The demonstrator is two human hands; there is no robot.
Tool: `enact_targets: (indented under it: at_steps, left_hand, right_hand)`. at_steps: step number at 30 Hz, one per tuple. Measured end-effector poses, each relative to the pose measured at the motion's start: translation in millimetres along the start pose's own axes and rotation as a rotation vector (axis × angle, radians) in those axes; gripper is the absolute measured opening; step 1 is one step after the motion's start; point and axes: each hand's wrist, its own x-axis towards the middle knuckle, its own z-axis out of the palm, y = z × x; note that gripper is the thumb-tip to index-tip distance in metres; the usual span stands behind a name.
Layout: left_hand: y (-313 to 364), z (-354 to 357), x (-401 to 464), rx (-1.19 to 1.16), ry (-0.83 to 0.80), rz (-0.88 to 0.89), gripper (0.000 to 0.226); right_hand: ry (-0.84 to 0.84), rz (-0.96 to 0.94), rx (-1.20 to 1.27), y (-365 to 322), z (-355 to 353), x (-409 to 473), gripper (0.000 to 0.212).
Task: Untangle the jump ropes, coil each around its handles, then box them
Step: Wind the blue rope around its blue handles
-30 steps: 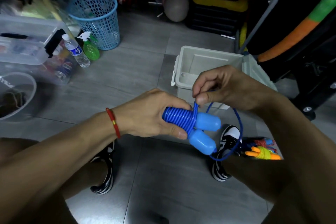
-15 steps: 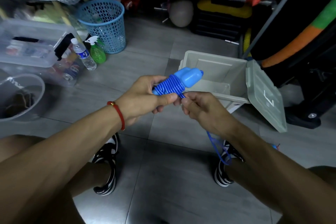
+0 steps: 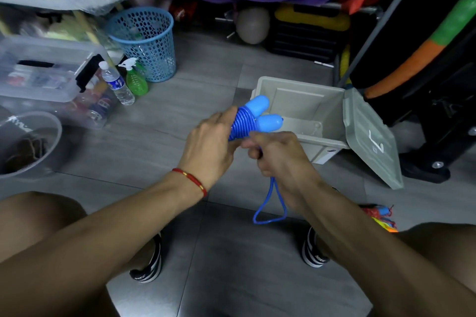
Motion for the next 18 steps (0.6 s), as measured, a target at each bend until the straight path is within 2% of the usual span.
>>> enact_targets:
  at_steps: [4,7,10,12,14,15,16,18]
  left_hand:
    - [5.7,8.2,-6.3,0.045,0.127,0.23,0.066]
    - [10.8,11.5,-18.7,-0.002,0.095,0.298,0.074]
    - [11.4,-0.7,-21.0,-0.365,-0.008,0.182,0.072]
    - [10.1,-14.6,-13.9,-0.694,-0.084,-0.044,0.074]
    - [7.6,-28.4,-6.6,-1.03,-0.333,-0.234,0.066]
    - [7.4,-32.4,-5.6,-1.145,-0.476,-0.254,0.057]
    - [7.2,-34.0,-5.9,-1.195,-0.553,-0.245,0.049]
    - [5.6,-33.5,-4.9,-1.151,-0.512,-0.218,0.042]
  right_hand:
    - [0.059,0.084,0.143,-10.9,-5.9,-1.4,0.049]
    - [0.112,0.056,0.101,-14.5,-13.1,5.3,0.053]
    - [0.047,-0.072,0.021,-19.2,-22.6,11.8,0.047]
    - [-0.09,-0.179,0.008,-21.1,-26.9,11.4,0.057]
    - [-0.195,-0.278,-0.001,-21.3,-28.0,9.7,0.051]
    - [-0.22,-0.32,-0.012,-20.6,-27.1,9.7,0.044]
    - [-0.22,-0.354,-0.044,-19.8,-25.7,10.1,0.043]
    - [-0.175,-0.421,-0.16,-16.9,-22.3,12.8,0.056]
